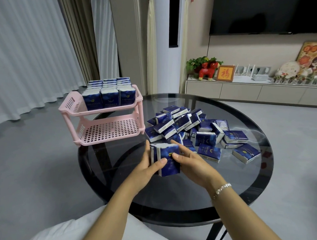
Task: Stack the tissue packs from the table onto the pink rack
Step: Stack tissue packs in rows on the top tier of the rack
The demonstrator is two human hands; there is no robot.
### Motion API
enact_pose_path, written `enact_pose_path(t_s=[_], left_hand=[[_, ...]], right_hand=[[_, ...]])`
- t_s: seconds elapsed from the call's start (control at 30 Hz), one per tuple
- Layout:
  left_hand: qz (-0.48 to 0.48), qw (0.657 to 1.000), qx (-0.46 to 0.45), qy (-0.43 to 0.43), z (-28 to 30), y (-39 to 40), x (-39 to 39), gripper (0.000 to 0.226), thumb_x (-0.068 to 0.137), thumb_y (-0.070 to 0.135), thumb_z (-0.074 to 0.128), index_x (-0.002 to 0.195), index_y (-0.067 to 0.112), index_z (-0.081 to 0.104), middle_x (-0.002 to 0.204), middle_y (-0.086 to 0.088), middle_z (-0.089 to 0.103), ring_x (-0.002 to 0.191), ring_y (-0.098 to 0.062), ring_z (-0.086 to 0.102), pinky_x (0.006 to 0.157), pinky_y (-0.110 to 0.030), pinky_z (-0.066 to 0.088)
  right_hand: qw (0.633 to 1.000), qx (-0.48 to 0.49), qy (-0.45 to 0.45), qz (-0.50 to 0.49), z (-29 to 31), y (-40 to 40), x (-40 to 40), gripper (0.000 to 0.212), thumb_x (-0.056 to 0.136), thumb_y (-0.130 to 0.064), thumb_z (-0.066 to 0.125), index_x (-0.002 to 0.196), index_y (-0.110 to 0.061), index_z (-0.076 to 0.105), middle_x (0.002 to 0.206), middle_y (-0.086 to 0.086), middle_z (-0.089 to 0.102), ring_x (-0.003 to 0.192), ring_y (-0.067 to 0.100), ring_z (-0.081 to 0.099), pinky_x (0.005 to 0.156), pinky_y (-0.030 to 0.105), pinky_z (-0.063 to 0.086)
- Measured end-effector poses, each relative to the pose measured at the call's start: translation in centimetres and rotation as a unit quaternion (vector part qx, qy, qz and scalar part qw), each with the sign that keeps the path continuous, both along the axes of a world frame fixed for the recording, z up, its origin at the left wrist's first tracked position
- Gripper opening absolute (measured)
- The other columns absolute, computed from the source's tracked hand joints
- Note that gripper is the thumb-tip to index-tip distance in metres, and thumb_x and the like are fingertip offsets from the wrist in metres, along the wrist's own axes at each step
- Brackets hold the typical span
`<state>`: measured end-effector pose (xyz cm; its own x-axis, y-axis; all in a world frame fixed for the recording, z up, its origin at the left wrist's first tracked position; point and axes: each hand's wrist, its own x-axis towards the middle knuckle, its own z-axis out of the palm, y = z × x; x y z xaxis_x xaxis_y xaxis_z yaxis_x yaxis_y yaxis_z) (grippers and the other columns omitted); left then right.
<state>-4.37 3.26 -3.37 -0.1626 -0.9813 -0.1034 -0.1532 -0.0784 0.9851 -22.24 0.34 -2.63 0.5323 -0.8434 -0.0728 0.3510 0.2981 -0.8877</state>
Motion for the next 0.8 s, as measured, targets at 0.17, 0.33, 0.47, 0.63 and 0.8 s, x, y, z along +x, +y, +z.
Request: enact_pose_path(t_s=[0.17, 0.33, 0.47, 0.63, 0.8], left_hand=[[-0.056, 0.982, 0.018, -0.181, 0.2, 0.5, 2.2, 0.111, 0.079, 0.040, 0.073, 0.146, 0.040, -0.015, 0.156, 0.016, 0.011, 0.143, -0.005, 0.017, 0.115, -0.024, 0.019], [-0.073, 0.963, 0.031, -0.258, 0.2, 1.5, 2.0, 0.115, 0.086, 0.032, 0.067, 0.138, 0.035, -0.035, 0.157, 0.014, 0.016, 0.141, -0.006, 0.023, 0.111, -0.020, 0.021], [-0.091, 0.963, 0.041, -0.251, 0.0, 1.6, 1.3, 0.119, 0.088, 0.028, 0.065, 0.132, 0.029, -0.045, 0.157, 0.014, 0.008, 0.135, -0.001, 0.022, 0.100, -0.014, 0.022], [-0.094, 0.966, 0.045, -0.237, 0.1, 1.2, 0.6, 0.119, 0.088, 0.025, 0.063, 0.127, 0.032, -0.049, 0.158, 0.010, -0.019, 0.146, -0.010, 0.006, 0.105, -0.020, 0.018], [-0.076, 0.964, 0.028, -0.254, 0.6, 1.0, 0.8, 0.110, 0.089, 0.036, 0.061, 0.138, 0.032, -0.037, 0.159, 0.011, -0.013, 0.146, -0.011, 0.008, 0.113, -0.026, 0.018]], right_hand=[[0.968, -0.120, 0.211, 0.060, -0.9, -0.6, -0.4, 0.083, 0.083, 0.005, 0.062, 0.146, -0.030, 0.019, 0.142, -0.008, 0.033, 0.128, 0.004, 0.037, 0.092, 0.014, 0.044], [0.922, -0.192, 0.314, 0.117, -0.5, -1.1, -0.7, 0.094, 0.075, -0.003, 0.074, 0.144, -0.035, 0.020, 0.138, -0.013, 0.039, 0.121, 0.006, 0.046, 0.084, 0.018, 0.049], [0.898, -0.227, 0.351, 0.137, 0.0, -1.6, -1.3, 0.090, 0.072, -0.008, 0.078, 0.140, -0.035, 0.026, 0.134, -0.018, 0.041, 0.111, 0.009, 0.049, 0.083, 0.021, 0.048], [0.898, -0.226, 0.354, 0.135, -0.2, -2.3, -1.1, 0.085, 0.070, -0.006, 0.079, 0.134, -0.032, 0.030, 0.137, -0.012, 0.040, 0.102, 0.029, 0.056, 0.081, 0.028, 0.052], [0.918, -0.184, 0.327, 0.129, -0.4, -2.9, -0.8, 0.088, 0.059, -0.018, 0.084, 0.131, -0.026, 0.034, 0.139, -0.004, 0.044, 0.116, 0.039, 0.052, 0.097, 0.050, 0.047]])
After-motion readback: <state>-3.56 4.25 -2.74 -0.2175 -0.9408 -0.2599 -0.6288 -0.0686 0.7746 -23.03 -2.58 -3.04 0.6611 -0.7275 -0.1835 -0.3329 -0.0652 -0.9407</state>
